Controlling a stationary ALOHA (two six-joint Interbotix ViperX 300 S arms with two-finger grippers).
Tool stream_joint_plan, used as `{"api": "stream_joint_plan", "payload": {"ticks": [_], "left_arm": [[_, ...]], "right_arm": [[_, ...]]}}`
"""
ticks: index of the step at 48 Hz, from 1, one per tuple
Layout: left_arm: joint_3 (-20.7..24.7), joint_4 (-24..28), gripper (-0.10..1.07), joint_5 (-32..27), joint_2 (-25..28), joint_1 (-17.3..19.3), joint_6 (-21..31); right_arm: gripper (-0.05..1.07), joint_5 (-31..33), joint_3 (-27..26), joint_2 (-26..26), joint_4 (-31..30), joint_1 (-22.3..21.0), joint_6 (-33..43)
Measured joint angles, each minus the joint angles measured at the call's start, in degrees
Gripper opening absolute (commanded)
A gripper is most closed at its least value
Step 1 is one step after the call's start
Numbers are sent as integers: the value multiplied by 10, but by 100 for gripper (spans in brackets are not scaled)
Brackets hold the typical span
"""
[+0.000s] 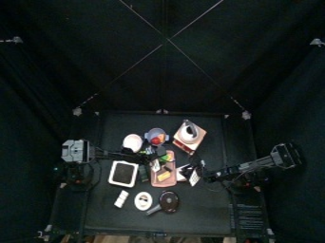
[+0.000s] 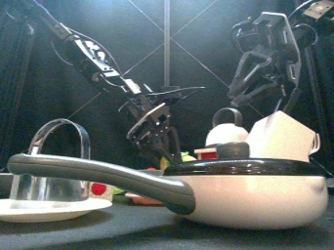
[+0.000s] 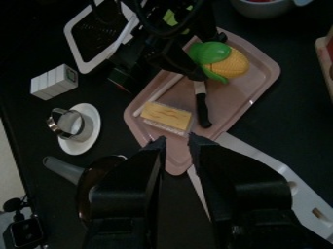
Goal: Place corn on plate
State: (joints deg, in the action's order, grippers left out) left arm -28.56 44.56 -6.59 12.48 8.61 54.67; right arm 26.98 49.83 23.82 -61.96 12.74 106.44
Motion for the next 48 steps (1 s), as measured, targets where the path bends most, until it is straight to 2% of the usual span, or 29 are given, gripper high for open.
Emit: {"api": "stream_joint_plan", "payload": {"ticks": [18,33,48], "left_arm": [[0,0,96,-2,5,6,1],[0,-1,97,-3,3,6,2],[-16,-1,97,-3,-35,6,4]], "right_arm": [[68,0,0,0,-2,-1,0],[68,0,0,0,-1,0,0],[68,0,0,0,-1,0,0]]}}
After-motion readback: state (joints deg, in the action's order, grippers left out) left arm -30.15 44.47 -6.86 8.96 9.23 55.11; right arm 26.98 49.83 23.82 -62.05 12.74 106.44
